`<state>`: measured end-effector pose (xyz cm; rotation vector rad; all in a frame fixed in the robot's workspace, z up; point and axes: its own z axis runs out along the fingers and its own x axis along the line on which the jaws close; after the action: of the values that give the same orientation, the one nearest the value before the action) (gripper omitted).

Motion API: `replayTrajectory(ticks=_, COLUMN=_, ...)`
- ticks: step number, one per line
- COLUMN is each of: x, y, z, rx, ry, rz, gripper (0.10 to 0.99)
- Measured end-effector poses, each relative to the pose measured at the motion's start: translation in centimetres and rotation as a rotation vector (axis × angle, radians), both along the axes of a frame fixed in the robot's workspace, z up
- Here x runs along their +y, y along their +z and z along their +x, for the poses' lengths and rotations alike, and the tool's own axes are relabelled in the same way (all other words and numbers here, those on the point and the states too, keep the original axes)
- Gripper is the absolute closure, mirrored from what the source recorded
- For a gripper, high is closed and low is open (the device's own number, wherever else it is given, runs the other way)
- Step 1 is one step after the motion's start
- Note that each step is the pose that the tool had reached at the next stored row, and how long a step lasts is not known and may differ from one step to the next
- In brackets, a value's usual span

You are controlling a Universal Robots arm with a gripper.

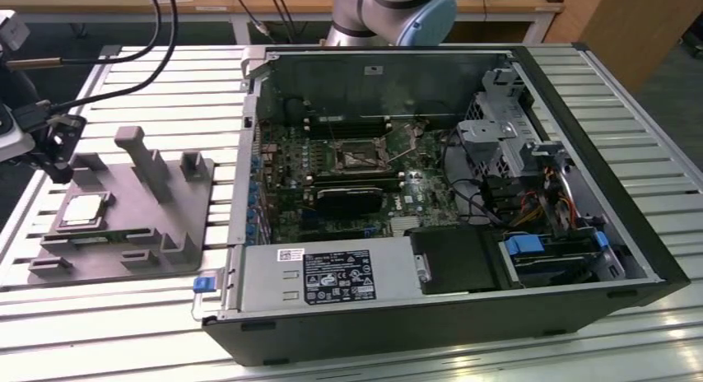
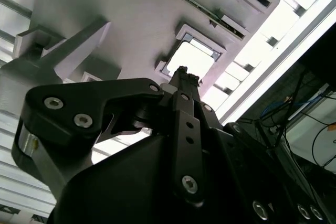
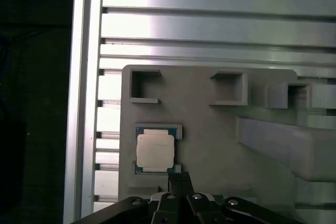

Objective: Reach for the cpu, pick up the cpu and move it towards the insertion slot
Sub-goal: 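Pick up the cpu and move it towards the insertion slot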

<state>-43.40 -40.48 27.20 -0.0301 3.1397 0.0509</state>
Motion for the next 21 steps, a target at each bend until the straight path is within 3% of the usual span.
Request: replayTrajectory(ticks=21, x=0.0, y=-2.54, z=-0.93, rx=0.0, ry=0.0, rz=0.0, gripper=0.98)
